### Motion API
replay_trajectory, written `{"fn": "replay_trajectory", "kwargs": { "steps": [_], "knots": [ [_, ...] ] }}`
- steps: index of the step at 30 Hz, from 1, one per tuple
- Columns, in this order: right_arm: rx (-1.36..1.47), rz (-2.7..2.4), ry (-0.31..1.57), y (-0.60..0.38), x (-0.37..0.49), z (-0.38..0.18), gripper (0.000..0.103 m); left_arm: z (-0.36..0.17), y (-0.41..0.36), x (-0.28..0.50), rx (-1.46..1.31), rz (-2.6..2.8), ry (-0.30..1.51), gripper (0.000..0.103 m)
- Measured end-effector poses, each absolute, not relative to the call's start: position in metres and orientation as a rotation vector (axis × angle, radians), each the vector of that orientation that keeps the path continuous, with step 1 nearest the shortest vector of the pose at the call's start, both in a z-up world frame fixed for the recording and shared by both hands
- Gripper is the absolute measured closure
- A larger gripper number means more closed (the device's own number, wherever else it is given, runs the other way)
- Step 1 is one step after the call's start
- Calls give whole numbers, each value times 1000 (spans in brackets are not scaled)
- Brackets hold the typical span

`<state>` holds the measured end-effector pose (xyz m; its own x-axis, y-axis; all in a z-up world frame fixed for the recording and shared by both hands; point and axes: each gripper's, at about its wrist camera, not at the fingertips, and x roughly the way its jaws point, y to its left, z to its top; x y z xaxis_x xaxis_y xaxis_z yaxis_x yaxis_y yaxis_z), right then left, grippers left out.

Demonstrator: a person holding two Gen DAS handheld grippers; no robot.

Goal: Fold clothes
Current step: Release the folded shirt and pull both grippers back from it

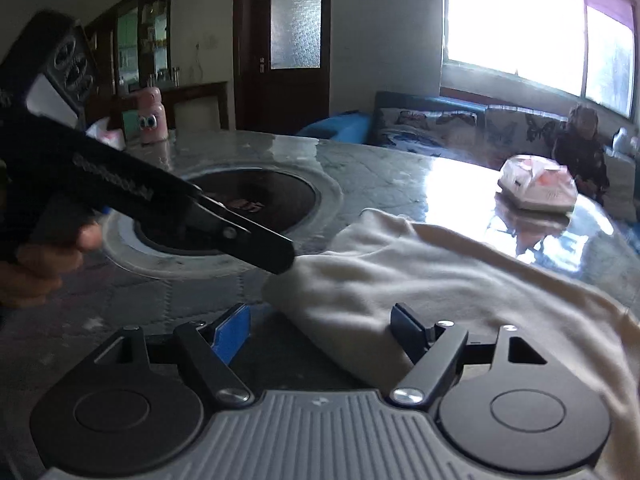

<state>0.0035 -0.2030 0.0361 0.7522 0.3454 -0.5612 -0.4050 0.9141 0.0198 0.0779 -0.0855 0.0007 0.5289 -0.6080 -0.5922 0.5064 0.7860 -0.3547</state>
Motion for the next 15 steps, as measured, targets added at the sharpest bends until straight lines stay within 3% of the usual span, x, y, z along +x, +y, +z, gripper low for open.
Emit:
{"fn": "replay_trajectory", "kwargs": {
  "steps": [11, 15],
  "knots": [
    [-21, 261, 641, -220, -16, 41, 6, 4, -89, 54, -75, -625, 726, 15],
    [-24, 231, 644, -219, -25, 43, 5, 4, -90, 43, -50, -613, 717, 11]
  ]
}}
